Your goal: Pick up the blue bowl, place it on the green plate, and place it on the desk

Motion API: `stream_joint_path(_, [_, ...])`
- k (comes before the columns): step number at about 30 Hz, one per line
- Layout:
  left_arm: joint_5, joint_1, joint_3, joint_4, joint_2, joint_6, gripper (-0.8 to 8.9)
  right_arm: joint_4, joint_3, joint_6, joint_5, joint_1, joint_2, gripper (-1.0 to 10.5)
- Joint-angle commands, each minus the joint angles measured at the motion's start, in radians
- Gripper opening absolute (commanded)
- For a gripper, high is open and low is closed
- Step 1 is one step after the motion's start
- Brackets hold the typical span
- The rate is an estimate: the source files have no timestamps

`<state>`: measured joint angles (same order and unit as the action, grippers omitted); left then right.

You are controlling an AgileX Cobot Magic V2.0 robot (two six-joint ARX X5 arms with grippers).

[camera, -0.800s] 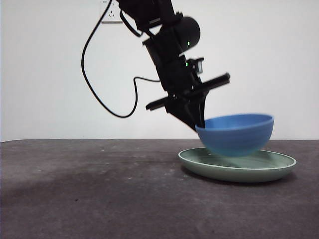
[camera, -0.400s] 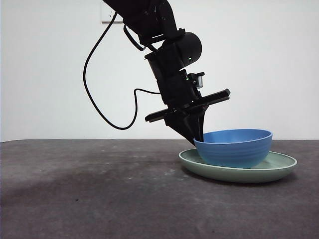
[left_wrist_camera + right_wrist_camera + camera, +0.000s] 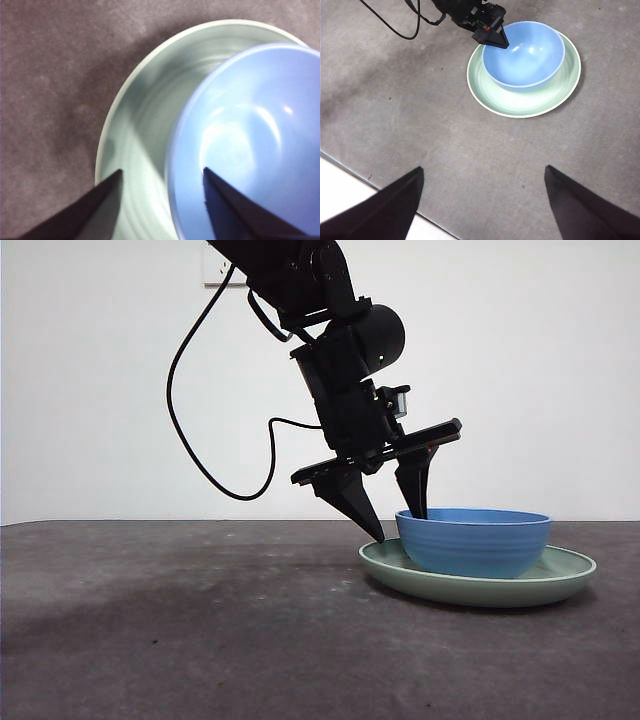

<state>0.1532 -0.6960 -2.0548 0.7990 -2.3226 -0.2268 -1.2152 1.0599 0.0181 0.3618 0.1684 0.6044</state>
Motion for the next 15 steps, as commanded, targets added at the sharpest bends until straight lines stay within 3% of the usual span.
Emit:
stream_joint_path(1, [-0.002,-0.006,-0.052,0.018,-0.026,-0.003,2.85,0.010,0.018,-0.011,-0.004,0.002,0.006,3.9])
stream_joint_path(15, [-0.002,-0.003,-0.316,0.234,0.030,0.058,2.85,0.010,0.018,-0.010,-0.049,0.002,0.006,3.9])
